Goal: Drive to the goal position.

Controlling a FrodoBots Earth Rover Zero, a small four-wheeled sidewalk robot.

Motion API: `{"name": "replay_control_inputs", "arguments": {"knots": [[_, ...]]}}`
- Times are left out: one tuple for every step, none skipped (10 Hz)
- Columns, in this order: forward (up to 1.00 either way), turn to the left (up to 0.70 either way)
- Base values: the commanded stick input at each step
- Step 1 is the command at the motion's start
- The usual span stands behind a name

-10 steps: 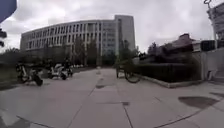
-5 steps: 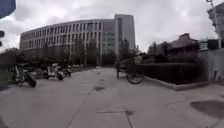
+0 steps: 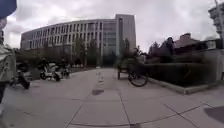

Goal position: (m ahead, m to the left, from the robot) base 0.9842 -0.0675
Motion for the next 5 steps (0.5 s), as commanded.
{"name": "replay_control_inputs", "arguments": {"knots": [[0.68, 0.01], [0.68, 0.01], [0.69, 0.02], [0.68, 0.02], [0.68, 0.01]]}}
